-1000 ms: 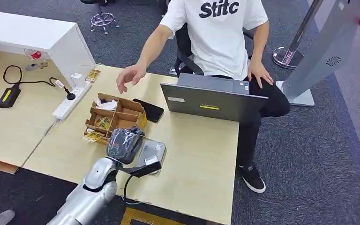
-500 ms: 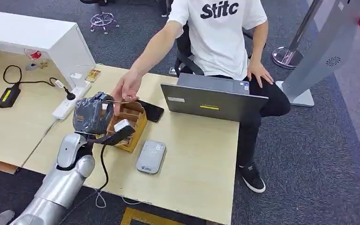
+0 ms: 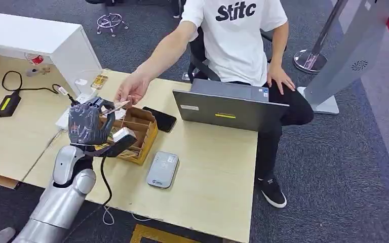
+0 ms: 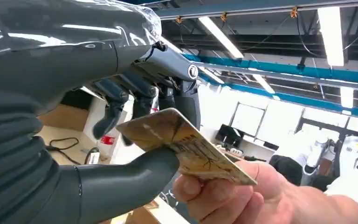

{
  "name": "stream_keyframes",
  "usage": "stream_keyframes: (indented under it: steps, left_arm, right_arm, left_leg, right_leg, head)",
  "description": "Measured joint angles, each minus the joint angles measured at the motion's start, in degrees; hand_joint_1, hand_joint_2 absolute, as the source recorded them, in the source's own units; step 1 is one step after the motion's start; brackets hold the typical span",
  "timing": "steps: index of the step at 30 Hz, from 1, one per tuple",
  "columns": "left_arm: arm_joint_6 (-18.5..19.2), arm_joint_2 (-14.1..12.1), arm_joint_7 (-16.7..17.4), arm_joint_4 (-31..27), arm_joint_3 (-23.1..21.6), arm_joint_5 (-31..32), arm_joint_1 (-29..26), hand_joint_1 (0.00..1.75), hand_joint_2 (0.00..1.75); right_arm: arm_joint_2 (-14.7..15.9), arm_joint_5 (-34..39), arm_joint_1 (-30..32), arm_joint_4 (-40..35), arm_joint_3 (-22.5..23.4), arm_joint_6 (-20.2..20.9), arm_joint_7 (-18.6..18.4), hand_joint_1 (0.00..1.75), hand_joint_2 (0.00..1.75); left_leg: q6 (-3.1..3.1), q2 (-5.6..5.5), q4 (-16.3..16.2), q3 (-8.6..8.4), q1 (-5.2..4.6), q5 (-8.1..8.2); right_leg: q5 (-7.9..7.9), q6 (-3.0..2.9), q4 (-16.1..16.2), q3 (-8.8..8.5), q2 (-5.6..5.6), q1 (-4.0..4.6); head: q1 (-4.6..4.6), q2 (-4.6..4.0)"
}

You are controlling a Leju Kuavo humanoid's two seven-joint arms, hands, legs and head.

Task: Pass the card to the sensor for recognition and then transmit it.

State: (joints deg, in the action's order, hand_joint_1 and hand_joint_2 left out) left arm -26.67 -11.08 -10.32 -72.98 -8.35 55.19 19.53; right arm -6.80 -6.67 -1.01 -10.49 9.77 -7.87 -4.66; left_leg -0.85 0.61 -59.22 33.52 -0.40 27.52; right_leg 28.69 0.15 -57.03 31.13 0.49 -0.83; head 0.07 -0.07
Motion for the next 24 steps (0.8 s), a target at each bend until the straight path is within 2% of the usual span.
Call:
stream_keyframes:
  steps: [2,14,17,24]
  left_arm:
    - [-0.07,0.07,-0.04,-1.03,0.0,0.02,-0.7,0.0,1.75]
    - [0.44,1.4,-1.33,-4.92,-0.24,1.99,-5.41,0.0,1.75]
    - [2.19,1.55,-2.1,-6.18,-2.21,3.74,-7.73,0.0,1.75]
    - [2.88,1.84,-1.86,-7.69,-6.14,5.75,-11.15,0.0,1.75]
  right_arm:
    - [0.0,-0.07,0.06,-0.02,0.04,0.0,0.0,0.0,1.75]
    - [-0.07,0.04,0.15,0.0,0.48,-0.18,-0.07,0.0,1.75]
    - [-0.13,0.11,0.17,0.0,0.9,-0.13,-0.04,0.0,1.75]
    - [-0.15,0.09,0.23,-0.02,1.73,-0.04,0.07,0.0,1.75]
  left_leg:
    - [0.0,0.06,0.0,0.0,0.0,0.02]
    - [0.0,0.03,0.0,-0.01,0.0,-0.02]
    - [-0.01,0.03,0.0,-0.01,-0.01,-0.02]
    - [-0.01,0.02,0.0,-0.01,-0.01,-0.01]
  right_leg:
    - [0.0,0.0,0.0,0.02,0.06,0.0]
    - [-0.02,0.0,0.02,0.0,0.01,0.0]
    - [-0.02,0.0,0.02,0.0,0.01,-0.01]
    - [-0.01,0.0,0.03,0.01,0.01,-0.01]
  head:
    - [-0.04,0.0]
    - [0.0,0.0]
    - [0.0,0.0]
    - [-0.02,0.0]
